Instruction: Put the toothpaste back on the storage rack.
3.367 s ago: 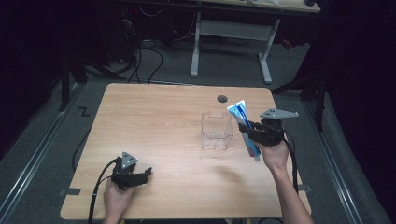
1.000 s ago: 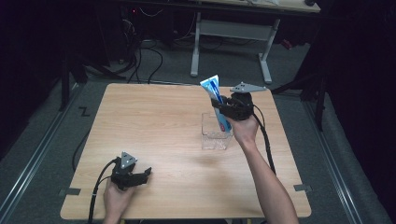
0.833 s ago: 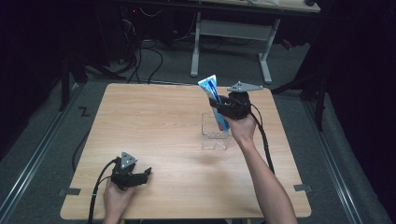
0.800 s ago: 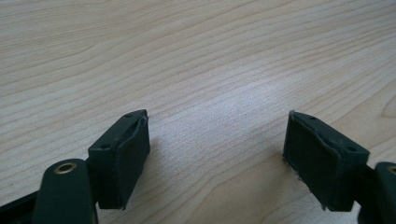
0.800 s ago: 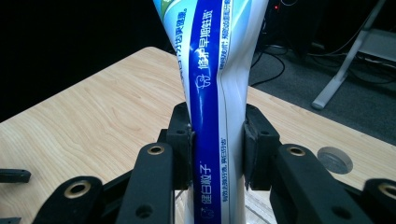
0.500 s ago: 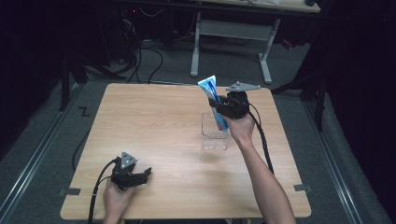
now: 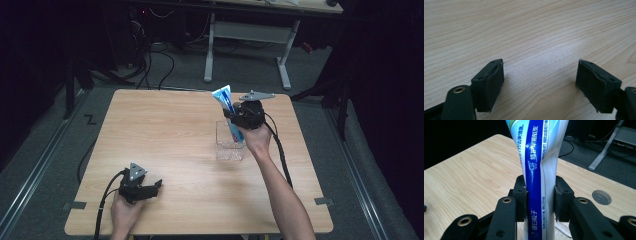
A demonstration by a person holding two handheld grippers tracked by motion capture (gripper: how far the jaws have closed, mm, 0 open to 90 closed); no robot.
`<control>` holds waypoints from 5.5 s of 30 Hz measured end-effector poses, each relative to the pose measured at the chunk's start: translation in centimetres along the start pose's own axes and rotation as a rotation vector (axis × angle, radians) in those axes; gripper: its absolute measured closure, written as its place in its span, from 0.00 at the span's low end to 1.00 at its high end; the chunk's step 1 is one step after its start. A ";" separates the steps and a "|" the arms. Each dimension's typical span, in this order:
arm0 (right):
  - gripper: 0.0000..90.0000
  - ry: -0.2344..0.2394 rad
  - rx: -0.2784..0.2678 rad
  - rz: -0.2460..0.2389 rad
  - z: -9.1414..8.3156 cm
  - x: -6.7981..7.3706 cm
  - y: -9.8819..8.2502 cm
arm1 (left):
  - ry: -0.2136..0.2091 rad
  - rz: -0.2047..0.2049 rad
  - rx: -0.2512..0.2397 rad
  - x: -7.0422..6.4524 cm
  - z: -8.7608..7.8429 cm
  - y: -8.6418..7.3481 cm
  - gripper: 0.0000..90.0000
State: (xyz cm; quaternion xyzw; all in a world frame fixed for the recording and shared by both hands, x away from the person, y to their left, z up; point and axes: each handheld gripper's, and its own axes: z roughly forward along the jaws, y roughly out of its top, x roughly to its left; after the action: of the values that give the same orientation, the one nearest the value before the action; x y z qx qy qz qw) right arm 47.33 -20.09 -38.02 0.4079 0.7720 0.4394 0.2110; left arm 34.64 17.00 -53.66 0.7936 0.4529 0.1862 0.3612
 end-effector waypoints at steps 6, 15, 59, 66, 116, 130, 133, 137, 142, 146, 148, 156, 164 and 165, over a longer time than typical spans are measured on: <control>0.76 0.004 0.014 0.003 0.1 -0.1 -0.2 | 0.000 0.002 0.001 0.0 0.0 0.0 0.26; 0.75 -0.012 0.037 -0.012 0.3 -0.2 -0.7 | 0.000 0.002 0.001 0.0 0.0 0.0 0.26; 0.74 -0.026 0.154 -0.032 1.6 -0.6 -2.8 | 0.001 -0.001 -0.002 0.0 0.0 0.0 0.26; 0.74 -0.017 0.185 -0.033 2.3 -0.5 -3.3 | 0.001 -0.001 -0.001 0.0 0.0 0.0 0.26; 0.66 0.005 0.090 0.012 -4.3 -2.0 -3.7 | 0.007 0.005 0.001 -0.2 0.1 0.0 0.26; 0.67 -0.016 0.053 0.006 -6.2 -2.1 -3.7 | 0.008 0.005 0.001 -0.2 0.1 0.0 0.26; 0.67 -0.018 0.054 0.011 -6.4 -2.1 -3.7 | 0.008 0.005 0.001 -0.2 0.1 0.0 0.26; 0.67 -0.025 0.043 0.012 -6.9 -2.1 -3.9 | 0.009 0.006 0.001 -0.2 0.1 0.0 0.26; 0.67 -0.034 0.038 0.034 -7.4 -2.6 -4.6 | 0.009 0.008 0.004 -0.2 0.1 0.0 0.26; 0.67 -0.042 0.033 0.047 -8.0 -3.1 -5.1 | 0.009 0.008 0.004 -0.2 0.1 0.0 0.26; 0.67 -0.042 0.030 0.046 -8.1 -3.2 -5.1 | 0.009 0.009 0.005 -0.2 0.1 0.0 0.26; 0.67 -0.045 0.018 0.060 -9.1 -3.5 -5.6 | 0.009 0.008 0.004 -0.2 0.1 0.0 0.26; 0.67 -0.046 0.003 0.077 -10.0 -3.6 -6.8 | 0.010 0.008 0.004 -0.2 0.1 0.0 0.26; 0.67 -0.046 -0.002 0.083 -10.1 -3.6 -7.1 | 0.010 0.010 0.005 -0.2 0.0 0.0 0.26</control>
State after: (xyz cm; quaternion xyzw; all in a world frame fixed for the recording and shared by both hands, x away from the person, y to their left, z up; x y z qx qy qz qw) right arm 39.34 -30.16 -38.85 0.4491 0.7490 0.4393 0.2107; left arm 34.59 16.81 -53.66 0.7958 0.4513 0.1906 0.3559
